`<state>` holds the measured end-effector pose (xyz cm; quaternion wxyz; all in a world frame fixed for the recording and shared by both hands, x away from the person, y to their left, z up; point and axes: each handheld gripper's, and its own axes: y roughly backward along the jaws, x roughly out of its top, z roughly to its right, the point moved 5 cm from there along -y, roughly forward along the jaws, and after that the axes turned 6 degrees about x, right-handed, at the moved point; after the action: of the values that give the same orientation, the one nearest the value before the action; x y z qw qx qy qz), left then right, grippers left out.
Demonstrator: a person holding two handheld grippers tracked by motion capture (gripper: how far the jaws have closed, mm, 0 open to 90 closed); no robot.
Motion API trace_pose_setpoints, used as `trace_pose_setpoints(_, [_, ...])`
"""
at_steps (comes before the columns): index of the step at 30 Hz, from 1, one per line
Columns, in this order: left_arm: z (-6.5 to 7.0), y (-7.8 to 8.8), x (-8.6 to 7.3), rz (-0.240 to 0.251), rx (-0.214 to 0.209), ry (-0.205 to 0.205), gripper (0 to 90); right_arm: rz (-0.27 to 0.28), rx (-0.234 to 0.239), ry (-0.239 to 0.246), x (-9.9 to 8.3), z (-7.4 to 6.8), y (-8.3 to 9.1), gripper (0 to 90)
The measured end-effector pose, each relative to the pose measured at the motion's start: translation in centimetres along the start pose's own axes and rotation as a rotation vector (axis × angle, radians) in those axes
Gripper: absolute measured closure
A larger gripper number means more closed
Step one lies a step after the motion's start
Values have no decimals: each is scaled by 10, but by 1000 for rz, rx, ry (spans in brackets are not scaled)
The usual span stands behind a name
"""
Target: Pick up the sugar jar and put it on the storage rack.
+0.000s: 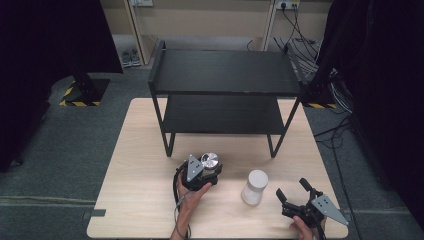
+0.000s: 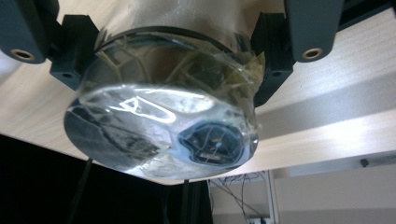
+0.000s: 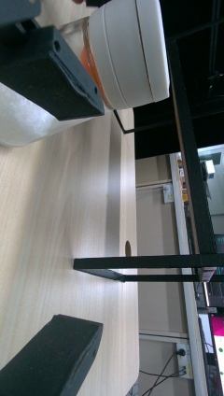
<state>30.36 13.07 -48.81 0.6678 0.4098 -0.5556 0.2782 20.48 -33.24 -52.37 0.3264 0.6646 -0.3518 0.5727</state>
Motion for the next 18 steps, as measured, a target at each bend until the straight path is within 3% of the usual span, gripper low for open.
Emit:
trace_pose_setpoints(3, [2, 7, 8, 8, 1, -4, 309, -2, 1, 3, 0, 0, 0, 4])
trace_pose_setpoints(11, [-3, 30, 38, 84, -45, -3, 308, -1, -1, 2, 0, 0, 0, 4])
trace_pose_setpoints(18, [-5, 41, 59, 111, -57, -10, 308, -2, 3, 4, 0, 0, 0, 4])
